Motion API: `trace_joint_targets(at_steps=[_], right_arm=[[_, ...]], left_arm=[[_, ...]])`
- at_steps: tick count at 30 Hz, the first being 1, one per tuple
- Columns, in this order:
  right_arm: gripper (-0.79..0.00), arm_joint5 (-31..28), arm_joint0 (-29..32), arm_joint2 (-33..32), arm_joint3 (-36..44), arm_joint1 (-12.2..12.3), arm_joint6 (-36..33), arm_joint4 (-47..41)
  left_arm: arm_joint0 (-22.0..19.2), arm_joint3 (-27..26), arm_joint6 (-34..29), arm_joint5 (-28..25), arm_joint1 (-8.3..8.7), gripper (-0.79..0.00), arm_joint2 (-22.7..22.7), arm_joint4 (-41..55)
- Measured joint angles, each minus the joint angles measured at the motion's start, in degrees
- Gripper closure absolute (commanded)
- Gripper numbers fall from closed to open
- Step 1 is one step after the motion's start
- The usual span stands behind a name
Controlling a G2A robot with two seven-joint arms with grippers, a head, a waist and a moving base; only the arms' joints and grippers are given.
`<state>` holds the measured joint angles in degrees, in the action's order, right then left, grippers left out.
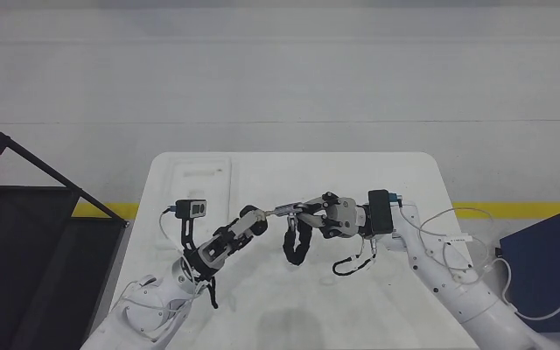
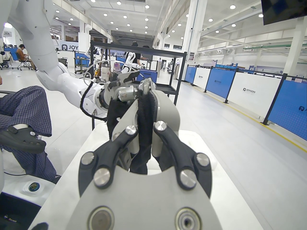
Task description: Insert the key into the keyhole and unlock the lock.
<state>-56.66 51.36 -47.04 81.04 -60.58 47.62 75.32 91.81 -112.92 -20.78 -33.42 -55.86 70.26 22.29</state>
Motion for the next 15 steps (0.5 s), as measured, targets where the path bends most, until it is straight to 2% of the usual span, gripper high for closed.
trace_joint_targets(at_steps=[6, 11, 15], right_arm=[[0.000, -0.1, 0.3, -0.3, 0.2, -0.1, -0.1, 0.1], [0.000, -0.3, 0.6, -0.6, 0.6, -0.1, -0.3, 0.2], [0.000, -0.3, 0.9, -0.8, 0.9, -0.1, -0.3, 0.3]], left_arm=[[0.0, 0.3, -0.4, 0.2, -0.32, 0.000, 0.3, -0.7], [-0.2, 0.5, -1.2, -0.2, -0.48, 0.000, 0.9, -3.6], [-0.9, 0.8, -1.3, -2.9, -0.69, 0.000, 1.4, -8.9]])
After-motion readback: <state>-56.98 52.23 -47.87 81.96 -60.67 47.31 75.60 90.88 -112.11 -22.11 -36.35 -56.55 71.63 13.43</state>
